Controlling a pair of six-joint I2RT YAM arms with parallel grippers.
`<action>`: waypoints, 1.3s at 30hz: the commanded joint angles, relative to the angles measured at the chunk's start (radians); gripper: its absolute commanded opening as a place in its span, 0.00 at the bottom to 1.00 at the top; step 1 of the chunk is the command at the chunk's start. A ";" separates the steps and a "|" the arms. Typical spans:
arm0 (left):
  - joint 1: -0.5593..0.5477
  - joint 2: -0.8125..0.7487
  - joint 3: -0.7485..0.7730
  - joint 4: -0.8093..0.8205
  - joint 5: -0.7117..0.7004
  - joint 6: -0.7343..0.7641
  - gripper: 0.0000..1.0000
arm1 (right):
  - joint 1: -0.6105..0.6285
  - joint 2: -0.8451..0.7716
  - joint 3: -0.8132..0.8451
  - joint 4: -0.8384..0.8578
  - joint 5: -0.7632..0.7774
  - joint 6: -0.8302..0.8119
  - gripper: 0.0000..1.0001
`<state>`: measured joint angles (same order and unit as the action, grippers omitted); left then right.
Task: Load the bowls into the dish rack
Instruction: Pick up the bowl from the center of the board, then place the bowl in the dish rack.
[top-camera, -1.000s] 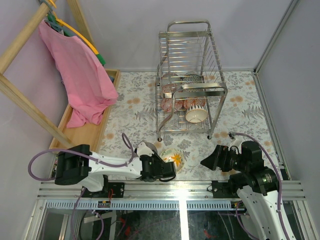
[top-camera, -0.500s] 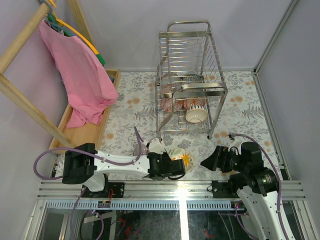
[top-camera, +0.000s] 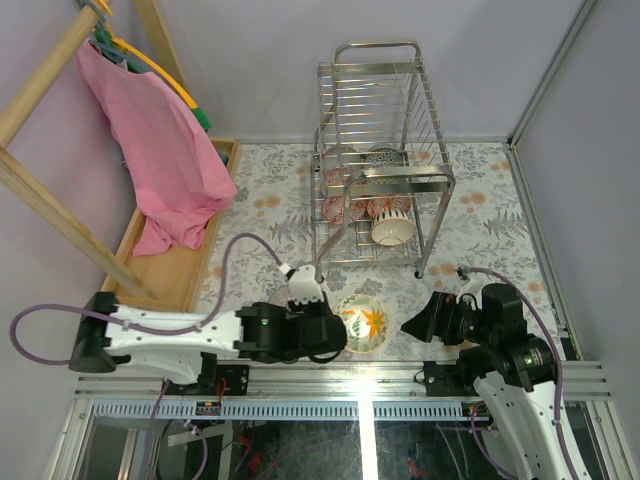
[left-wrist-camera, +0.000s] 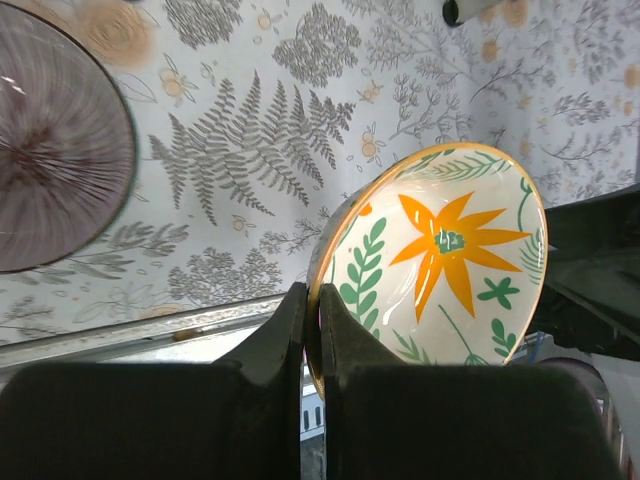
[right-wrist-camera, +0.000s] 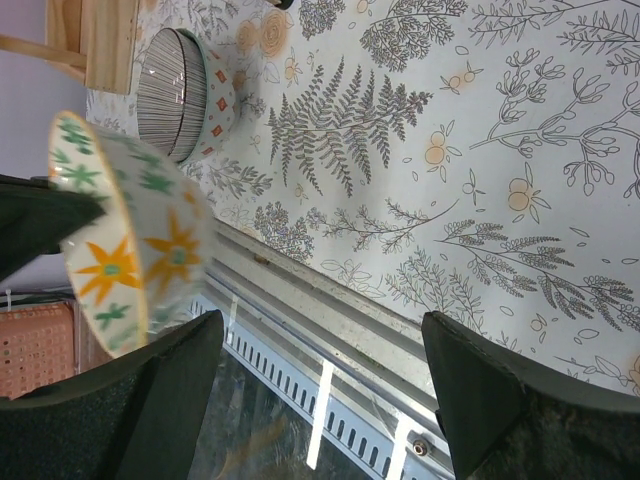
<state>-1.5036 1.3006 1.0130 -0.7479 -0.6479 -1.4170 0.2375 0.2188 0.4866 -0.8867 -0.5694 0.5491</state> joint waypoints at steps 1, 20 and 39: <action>0.011 -0.148 -0.039 -0.056 -0.109 0.087 0.00 | -0.003 0.019 0.039 -0.025 -0.054 -0.003 0.88; 0.357 -0.386 -0.112 -0.035 -0.429 0.362 0.00 | -0.002 0.056 0.102 -0.033 -0.066 0.008 0.87; 0.795 -0.241 -0.324 0.932 -0.032 1.145 0.00 | -0.003 0.174 0.244 -0.095 -0.033 -0.005 0.87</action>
<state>-0.7174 1.0050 0.7074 -0.1860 -0.7647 -0.4805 0.2375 0.3733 0.6895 -0.9348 -0.5720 0.5491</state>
